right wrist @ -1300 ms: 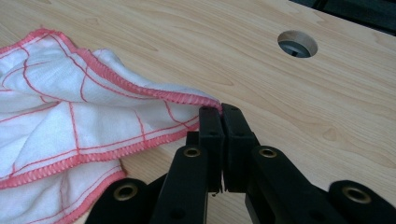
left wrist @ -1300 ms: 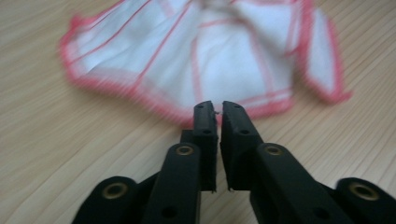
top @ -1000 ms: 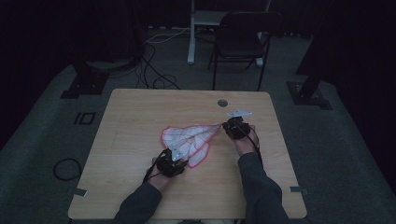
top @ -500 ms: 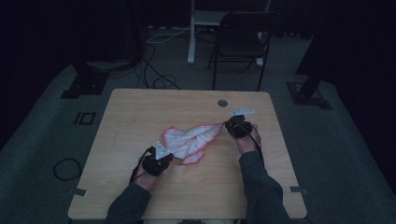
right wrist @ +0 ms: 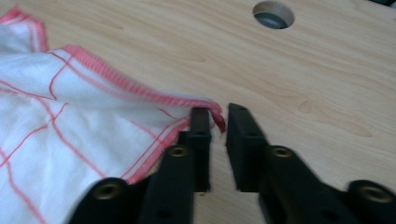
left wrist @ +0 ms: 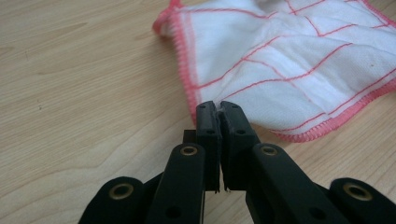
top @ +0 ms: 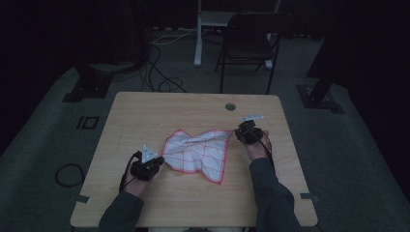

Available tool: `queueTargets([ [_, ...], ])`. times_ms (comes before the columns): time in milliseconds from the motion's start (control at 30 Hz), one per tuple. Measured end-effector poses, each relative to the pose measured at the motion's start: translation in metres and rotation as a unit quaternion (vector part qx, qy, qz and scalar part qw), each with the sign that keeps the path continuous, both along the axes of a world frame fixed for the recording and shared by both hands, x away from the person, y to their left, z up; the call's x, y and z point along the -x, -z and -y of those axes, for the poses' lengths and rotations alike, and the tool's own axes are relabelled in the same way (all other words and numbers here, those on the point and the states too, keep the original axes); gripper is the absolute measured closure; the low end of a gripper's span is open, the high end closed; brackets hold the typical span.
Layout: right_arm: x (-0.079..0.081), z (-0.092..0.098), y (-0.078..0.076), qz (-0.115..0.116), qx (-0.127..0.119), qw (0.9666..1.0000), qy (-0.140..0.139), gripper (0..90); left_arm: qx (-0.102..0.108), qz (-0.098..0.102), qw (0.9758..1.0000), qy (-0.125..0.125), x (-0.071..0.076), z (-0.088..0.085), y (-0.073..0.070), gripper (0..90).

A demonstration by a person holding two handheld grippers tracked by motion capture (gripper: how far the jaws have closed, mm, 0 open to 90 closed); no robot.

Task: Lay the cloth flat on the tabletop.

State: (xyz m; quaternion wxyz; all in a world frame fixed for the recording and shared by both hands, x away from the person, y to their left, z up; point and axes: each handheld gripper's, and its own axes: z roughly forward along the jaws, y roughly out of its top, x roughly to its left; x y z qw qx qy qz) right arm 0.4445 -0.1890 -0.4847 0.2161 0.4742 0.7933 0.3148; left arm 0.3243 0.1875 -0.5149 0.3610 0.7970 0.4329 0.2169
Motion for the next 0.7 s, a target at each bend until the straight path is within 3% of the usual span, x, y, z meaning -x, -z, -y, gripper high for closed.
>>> queueTargets([
  [233, 0.017, -0.001, -0.002, 0.017, 0.007, 0.9997, -0.014, 66.6, 0.004, 0.004, 1.0000, -0.003, -0.001, 0.001, -0.002, 87.6],
  [433, 0.023, 0.002, -0.004, 0.024, 0.003, 0.9996, -0.010, 67.2, 0.012, 0.013, 0.9998, -0.006, -0.002, 0.000, -0.008, 87.6],
  [700, 0.019, 0.004, -0.005, 0.023, -0.005, 0.9997, -0.001, 68.3, 0.034, 0.039, 0.9986, -0.009, -0.006, -0.004, -0.033, 87.7],
])
